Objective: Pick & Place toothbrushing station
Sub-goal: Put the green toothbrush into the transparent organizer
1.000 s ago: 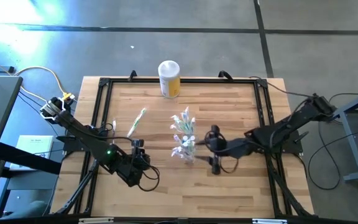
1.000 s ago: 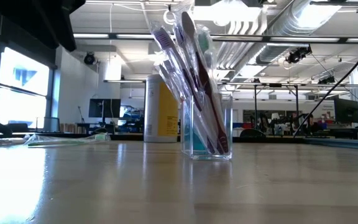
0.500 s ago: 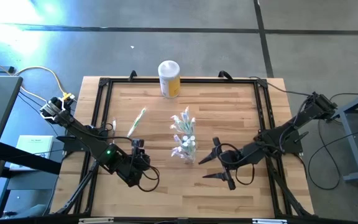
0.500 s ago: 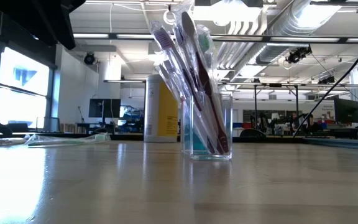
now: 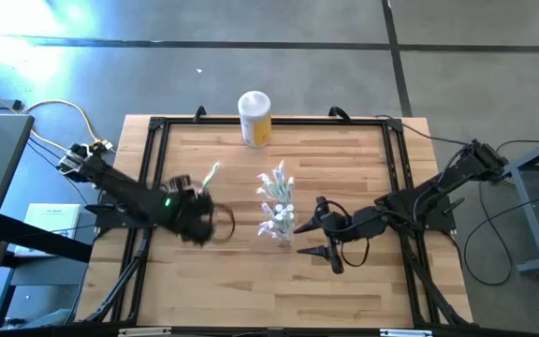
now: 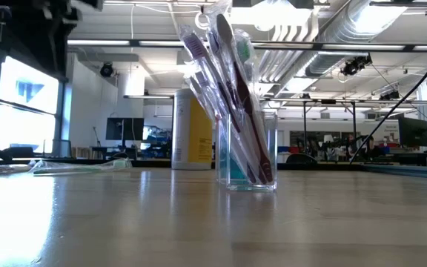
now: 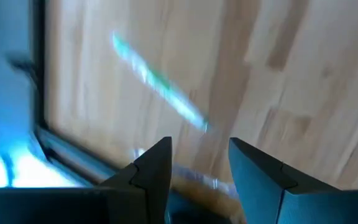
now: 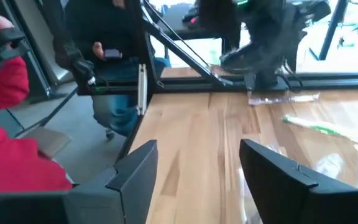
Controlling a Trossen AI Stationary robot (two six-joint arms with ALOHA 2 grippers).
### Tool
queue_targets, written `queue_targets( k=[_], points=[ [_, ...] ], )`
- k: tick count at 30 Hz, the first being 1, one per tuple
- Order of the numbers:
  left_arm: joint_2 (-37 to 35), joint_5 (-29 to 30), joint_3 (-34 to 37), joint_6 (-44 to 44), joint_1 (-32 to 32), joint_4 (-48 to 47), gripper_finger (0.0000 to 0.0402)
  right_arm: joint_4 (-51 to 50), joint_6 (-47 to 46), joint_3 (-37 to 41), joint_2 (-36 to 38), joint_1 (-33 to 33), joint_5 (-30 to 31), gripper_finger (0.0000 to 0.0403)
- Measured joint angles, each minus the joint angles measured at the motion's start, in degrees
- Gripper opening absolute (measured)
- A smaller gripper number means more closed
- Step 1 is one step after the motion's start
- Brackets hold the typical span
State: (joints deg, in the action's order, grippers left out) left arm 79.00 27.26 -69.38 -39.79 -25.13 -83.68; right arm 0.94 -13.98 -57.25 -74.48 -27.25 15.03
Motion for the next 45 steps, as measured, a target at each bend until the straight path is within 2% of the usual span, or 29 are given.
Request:
queue_targets(
  k=[2, 5, 10, 12, 16, 20, 24, 28, 34, 45],
  points=[
    [-0.82, -3.18, 0.67, 1.67, 5.42, -0.47, 0.0152, -1.06, -0.89, 0.00, 0.00, 0.05, 0.02, 0.0220],
    [-2.14, -4.95, 1.80, 9.26, 13.44, 1.30, 0.0152, -1.19, -1.02, 0.02, 0.00, 0.00, -0.01, 0.0220],
    [-2.88, -19.05, 4.12, 29.28, 27.56, 7.60, 0.0152, -2.24, -1.62, 0.02, 0.00, -0.01, -0.22, 0.0220],
    [-2.88, -21.72, 4.77, 33.14, 32.94, 10.41, 0.0152, -2.83, -2.75, 0.00, 0.00, -0.01, -0.22, 0.0220],
    [-2.93, -25.36, 7.22, 31.42, 42.53, 17.67, 0.0152, -4.27, -2.95, 0.00, 0.00, -0.01, -0.22, 0.0220],
    [-2.93, -27.34, 11.50, 21.04, 48.58, 20.42, 0.0152, -4.95, -2.95, 0.00, 0.00, -0.01, -0.22, 0.0220],
    [-2.93, -26.83, 16.97, 14.41, 52.36, 23.22, 0.0152, -4.90, -2.95, 0.00, 0.00, -0.01, -0.22, 0.0220],
    [-2.93, -26.75, 20.63, 16.04, 54.47, 28.34, 0.0152, -4.79, -2.95, 0.00, 0.00, -0.01, -0.20, 0.0220],
    [-2.91, -28.07, 25.10, 17.07, 54.39, 37.12, 0.0152, -4.66, -2.86, 0.00, 0.00, 0.05, 0.22, 0.0220],
    [-2.85, -27.65, 26.01, 16.47, 54.39, 40.81, 0.0152, -4.77, -2.32, 0.00, 0.00, 0.05, 0.22, 0.0220]
  ],
)
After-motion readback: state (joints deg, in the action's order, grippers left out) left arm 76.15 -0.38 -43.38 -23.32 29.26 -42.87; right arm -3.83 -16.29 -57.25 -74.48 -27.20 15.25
